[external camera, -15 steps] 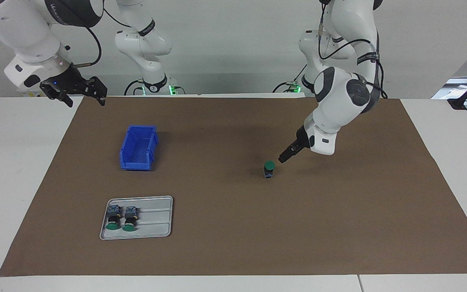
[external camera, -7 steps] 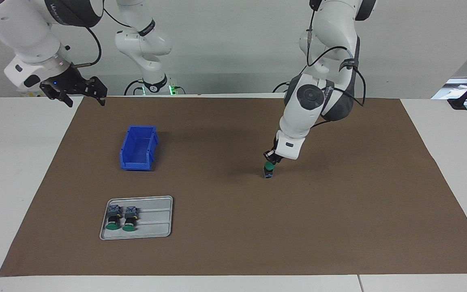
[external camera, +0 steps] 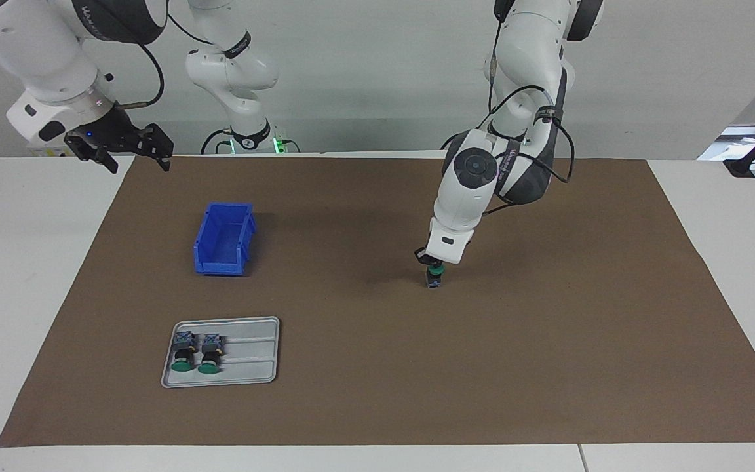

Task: Place and press button with both arms
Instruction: 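Press down on the green cap with the left gripper, then raise the left gripper while the right gripper reaches toward the button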

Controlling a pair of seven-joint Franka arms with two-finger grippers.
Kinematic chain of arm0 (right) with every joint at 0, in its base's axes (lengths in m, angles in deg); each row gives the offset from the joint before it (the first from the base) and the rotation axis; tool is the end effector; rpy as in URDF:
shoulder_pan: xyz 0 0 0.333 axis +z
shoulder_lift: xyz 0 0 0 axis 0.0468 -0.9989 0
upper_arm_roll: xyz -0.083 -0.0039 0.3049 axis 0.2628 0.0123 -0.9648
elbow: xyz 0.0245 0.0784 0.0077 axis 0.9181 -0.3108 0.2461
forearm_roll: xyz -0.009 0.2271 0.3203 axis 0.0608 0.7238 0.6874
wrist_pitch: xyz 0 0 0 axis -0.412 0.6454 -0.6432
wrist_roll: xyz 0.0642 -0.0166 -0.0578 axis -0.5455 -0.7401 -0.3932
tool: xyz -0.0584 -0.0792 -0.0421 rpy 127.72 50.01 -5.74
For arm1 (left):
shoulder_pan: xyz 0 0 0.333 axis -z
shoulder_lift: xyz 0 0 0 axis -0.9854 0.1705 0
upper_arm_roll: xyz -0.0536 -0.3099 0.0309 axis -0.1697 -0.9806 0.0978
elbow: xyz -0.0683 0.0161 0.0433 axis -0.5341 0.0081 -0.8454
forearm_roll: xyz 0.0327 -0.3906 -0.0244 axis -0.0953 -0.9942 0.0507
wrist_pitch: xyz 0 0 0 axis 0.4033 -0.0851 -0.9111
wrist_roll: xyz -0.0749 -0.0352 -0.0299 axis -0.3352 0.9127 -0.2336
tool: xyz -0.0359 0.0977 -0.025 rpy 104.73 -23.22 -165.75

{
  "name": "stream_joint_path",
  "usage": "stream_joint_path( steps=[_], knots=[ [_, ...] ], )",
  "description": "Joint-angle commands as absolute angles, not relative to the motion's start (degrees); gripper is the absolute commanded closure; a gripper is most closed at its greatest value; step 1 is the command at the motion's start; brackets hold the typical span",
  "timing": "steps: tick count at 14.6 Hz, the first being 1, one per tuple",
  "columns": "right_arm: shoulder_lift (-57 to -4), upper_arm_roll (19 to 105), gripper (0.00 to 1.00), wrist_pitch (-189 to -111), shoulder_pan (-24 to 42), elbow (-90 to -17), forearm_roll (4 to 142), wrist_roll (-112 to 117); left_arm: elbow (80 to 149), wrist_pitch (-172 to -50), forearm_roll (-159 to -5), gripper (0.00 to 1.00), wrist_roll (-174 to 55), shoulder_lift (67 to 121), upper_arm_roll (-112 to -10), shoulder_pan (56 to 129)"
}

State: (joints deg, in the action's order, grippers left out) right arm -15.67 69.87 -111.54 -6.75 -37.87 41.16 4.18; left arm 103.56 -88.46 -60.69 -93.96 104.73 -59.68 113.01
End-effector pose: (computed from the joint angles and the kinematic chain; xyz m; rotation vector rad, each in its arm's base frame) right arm 0.5327 -0.0460 0.6194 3.1227 0.0508 -0.2765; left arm 0.5317 -0.3669 0.3770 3.0796 0.4691 -0.1379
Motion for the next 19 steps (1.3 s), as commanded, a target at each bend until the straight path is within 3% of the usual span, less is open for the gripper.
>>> stream_joint_path(
  steps=[1,7,9,12,15,19],
  knots=[
    [-14.46,69.66,0.0,-112.14,-7.08,-39.31,41.37,3.7,106.7,-91.35,-59.51,0.99,-93.75,103.99,-59.21,113.49],
    [-14.37,69.66,0.0,-112.14,-7.08,-39.31,41.37,3.7,109.34,-93.12,-59.51,0.97,-93.58,103.37,-59.3,113.4],
    [-14.37,69.66,0.0,-112.14,-7.08,-39.31,41.37,3.7,107.42,-93.03,-60.12,0.89,-93.58,103.29,-59.3,112.71],
    [-14.29,69.48,0.0,-112.14,-6.81,-39.31,41.29,3.88,107.06,-91.98,-60.12,0.38,-93.58,99.87,-58.77,111.65],
    [-15.16,68.96,0.0,-113.63,-6.73,-37.56,45.48,4.23,106.97,-91.1,-60.12,0.04,-93.66,97.84,-58.42,111.3],
    [-17.88,68.08,0.0,-116.79,3.53,-35.53,45.94,15.37,106.97,-83.65,-59.25,0.0,-93.14,95.21,-58.07,107.7]
  ],
)
